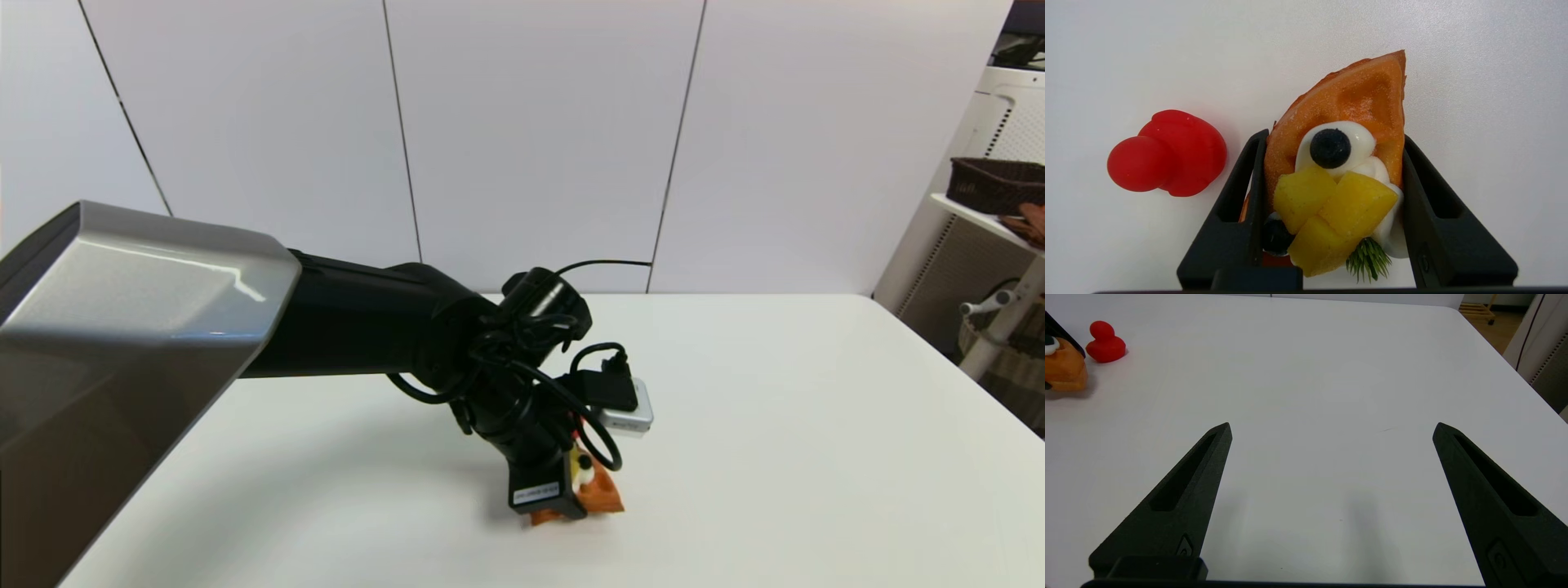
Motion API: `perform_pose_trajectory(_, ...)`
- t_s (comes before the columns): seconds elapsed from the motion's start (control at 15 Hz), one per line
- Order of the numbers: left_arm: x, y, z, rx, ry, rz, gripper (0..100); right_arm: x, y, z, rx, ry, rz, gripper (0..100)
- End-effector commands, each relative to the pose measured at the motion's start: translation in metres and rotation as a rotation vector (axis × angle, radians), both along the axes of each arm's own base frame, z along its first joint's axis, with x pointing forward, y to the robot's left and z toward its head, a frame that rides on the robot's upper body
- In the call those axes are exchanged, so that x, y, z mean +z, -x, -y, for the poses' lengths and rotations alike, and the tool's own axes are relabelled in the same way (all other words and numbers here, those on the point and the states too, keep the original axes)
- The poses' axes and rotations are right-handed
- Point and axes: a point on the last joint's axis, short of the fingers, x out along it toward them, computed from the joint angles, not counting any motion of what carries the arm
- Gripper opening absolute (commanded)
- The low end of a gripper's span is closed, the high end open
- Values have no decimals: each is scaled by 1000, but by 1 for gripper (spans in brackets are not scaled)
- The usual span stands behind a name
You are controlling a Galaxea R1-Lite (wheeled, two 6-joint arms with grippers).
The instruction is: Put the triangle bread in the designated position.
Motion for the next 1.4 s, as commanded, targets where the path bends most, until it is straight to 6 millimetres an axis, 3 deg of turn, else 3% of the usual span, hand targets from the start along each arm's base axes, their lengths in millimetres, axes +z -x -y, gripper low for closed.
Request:
perform_pose_trajectory(0.07, -1, -1, 0, -3, -4, -3, 100, 0, 0, 0, 1, 1, 0, 100)
perform_pose_trajectory(0.6, 3, 0, -2, -1, 2, 5, 100, 0, 0, 0, 1, 1, -2, 100)
perform_pose_trajectory(0.8, 27, 7, -9, 11, 32, 55, 100, 0, 0, 0, 1, 1, -2, 100)
perform_pose_trajectory(1.0, 64, 25, -23, 43, 86, 90, 100, 0, 0, 0, 1, 1, 0, 100)
perform_pose_trajectory(1.2, 114, 45, -55, 159, 157, 157, 100, 0, 0, 0, 1, 1, 0, 100)
perform_pose_trajectory(1.4, 158, 53, -123, 382, 254, 231, 100, 0, 0, 0, 1, 1, 0, 100)
